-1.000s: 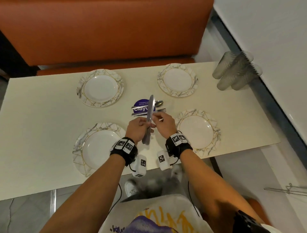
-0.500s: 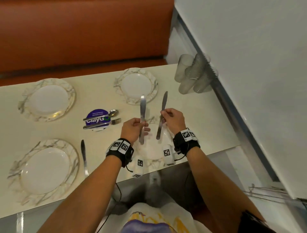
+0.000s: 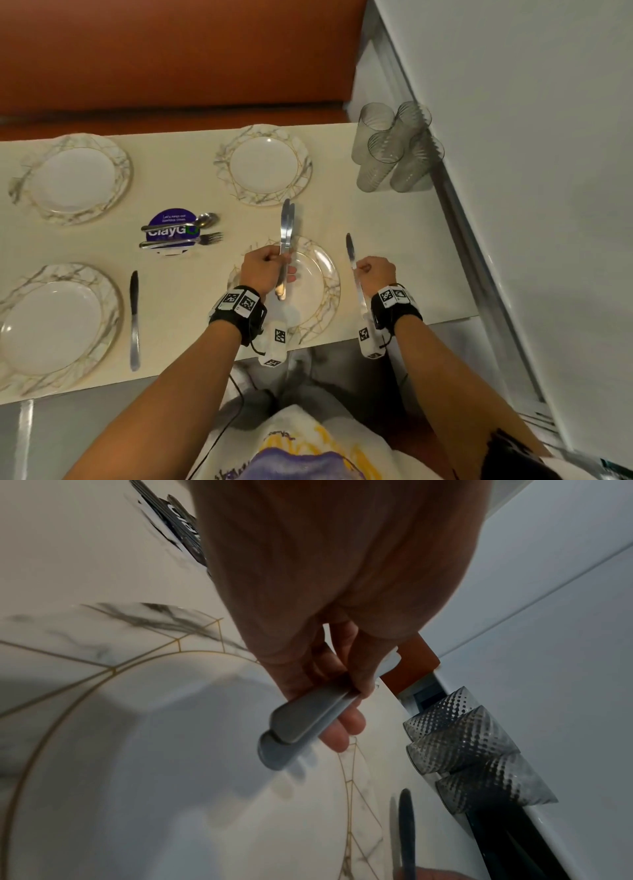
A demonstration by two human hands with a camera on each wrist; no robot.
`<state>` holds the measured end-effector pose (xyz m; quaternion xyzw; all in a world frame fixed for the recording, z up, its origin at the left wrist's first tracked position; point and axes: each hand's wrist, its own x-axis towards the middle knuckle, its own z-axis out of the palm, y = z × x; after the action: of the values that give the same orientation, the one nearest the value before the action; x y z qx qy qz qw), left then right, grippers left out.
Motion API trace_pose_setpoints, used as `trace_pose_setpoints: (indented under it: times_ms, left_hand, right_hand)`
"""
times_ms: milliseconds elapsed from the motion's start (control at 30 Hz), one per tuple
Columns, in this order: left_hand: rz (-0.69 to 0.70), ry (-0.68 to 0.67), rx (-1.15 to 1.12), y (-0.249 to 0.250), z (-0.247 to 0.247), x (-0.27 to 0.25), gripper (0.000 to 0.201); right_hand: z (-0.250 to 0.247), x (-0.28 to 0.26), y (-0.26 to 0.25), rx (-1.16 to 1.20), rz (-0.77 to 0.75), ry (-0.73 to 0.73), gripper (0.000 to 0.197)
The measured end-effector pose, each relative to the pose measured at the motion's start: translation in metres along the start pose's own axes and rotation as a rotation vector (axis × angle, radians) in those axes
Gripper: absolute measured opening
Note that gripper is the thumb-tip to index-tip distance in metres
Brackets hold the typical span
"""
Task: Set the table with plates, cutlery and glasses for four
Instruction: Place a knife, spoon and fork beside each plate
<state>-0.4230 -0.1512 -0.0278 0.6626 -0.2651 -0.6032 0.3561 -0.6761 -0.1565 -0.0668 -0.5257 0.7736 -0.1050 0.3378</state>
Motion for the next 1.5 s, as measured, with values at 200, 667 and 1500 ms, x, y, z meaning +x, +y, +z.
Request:
trace_pose_setpoints:
  times_ms: [200,667,1500]
  left_hand:
    - [0.010,0.018,-0.009,0.002,0.001,0.002,0.011]
    - [0.009,0.012,0.009,-0.006,0.008,0.001,0.011]
    - [0.030,0.028,0.066,-0.001,0.000,-0.007,0.023]
  right_hand:
    - [0.006,0.004,0.011,0.001,0.004,0.017,0.006]
    - [0.005,-0.002,0.025,-0.090,-0.213,-0.062,0.052]
    - [0.009,-0.001,-0.016,0.091,-0.273,0.084,0.034]
